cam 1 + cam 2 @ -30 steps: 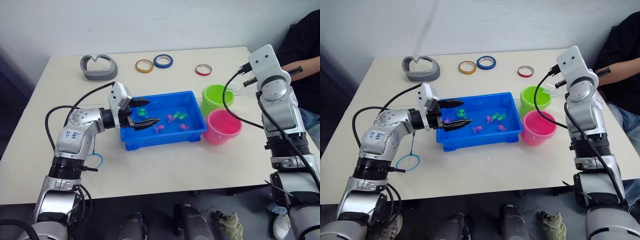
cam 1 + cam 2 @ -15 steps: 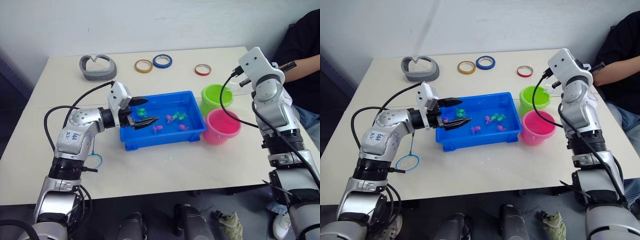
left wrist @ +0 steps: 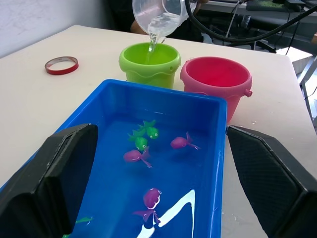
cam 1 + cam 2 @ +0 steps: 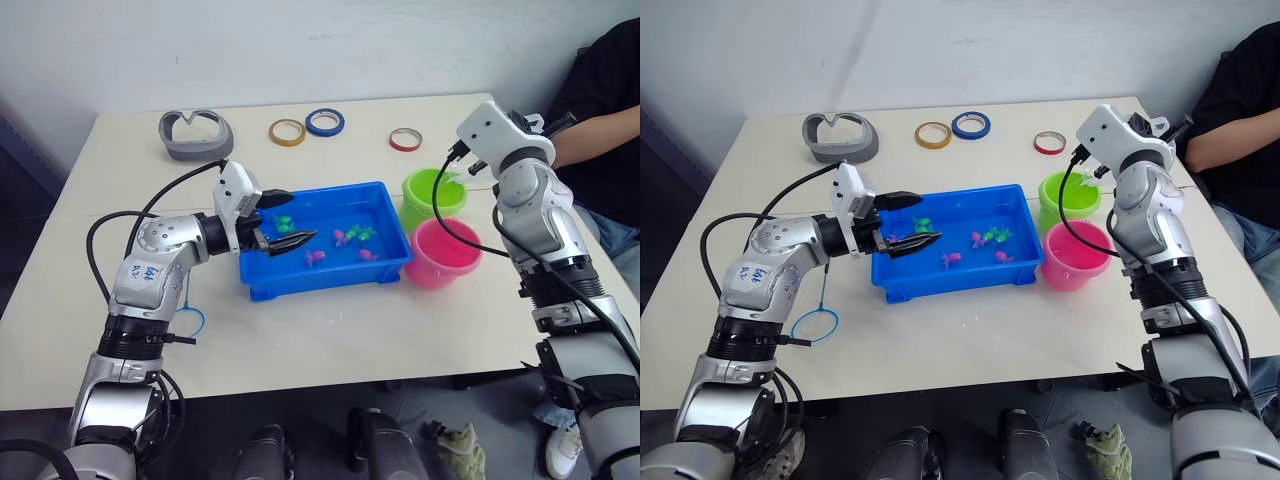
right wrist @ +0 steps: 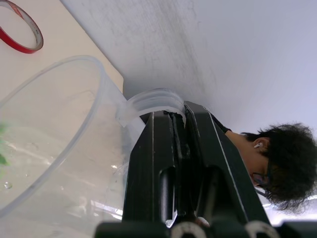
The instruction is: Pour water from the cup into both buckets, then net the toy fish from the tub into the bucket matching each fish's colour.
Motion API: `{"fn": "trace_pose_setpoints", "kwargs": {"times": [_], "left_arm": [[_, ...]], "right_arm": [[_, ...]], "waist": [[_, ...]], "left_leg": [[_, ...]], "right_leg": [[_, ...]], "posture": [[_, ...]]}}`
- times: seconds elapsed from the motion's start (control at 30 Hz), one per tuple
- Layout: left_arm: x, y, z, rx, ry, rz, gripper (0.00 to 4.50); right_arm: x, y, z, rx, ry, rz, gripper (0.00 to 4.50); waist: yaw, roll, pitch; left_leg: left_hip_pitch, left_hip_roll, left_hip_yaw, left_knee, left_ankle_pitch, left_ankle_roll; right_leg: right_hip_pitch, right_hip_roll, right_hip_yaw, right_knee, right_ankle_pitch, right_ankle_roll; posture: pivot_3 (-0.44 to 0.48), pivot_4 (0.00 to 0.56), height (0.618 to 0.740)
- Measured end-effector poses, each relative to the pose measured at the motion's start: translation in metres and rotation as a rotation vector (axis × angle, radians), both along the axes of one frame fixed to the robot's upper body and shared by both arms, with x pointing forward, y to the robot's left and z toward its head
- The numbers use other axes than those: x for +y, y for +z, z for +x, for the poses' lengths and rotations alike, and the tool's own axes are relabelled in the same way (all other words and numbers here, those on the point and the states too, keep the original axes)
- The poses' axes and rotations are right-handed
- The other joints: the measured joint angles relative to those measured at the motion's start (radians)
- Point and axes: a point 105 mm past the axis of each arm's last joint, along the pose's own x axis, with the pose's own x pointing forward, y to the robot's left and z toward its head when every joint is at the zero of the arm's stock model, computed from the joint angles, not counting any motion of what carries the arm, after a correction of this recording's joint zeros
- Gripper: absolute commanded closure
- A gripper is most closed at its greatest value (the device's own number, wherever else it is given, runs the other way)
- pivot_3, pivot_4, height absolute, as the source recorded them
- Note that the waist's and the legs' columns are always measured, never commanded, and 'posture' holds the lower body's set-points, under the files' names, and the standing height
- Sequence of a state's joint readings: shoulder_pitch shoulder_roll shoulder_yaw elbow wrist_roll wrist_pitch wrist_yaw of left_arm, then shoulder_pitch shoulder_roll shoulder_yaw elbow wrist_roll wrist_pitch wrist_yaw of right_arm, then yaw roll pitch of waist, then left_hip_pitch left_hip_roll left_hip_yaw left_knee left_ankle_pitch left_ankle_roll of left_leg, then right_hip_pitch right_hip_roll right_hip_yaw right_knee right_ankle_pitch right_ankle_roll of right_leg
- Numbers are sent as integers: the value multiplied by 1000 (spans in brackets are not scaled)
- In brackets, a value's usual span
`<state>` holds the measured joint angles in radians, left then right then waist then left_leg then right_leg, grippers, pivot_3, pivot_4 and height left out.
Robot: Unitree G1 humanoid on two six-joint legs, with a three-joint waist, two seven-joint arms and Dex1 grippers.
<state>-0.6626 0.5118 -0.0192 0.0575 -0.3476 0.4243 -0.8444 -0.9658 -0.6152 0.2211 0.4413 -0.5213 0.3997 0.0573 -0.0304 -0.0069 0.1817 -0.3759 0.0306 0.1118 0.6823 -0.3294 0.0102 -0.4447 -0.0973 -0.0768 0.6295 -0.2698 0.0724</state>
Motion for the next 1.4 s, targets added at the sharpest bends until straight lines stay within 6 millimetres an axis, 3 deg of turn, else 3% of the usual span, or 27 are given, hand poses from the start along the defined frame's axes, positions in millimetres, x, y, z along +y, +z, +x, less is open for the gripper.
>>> {"fn": "trace_pose_setpoints", "kwargs": {"times": [1.4], "left_arm": [[0, 1, 0, -19, 0, 0, 0]], "right_arm": [[14, 3, 2, -23, 68, -155, 4425]], "waist": [[0, 0, 0]], "left_leg": [[1, 0, 0, 1, 1, -1]], "right_leg": [[0, 0, 0, 6, 0, 0]], "posture": [[0, 150, 713]]}}
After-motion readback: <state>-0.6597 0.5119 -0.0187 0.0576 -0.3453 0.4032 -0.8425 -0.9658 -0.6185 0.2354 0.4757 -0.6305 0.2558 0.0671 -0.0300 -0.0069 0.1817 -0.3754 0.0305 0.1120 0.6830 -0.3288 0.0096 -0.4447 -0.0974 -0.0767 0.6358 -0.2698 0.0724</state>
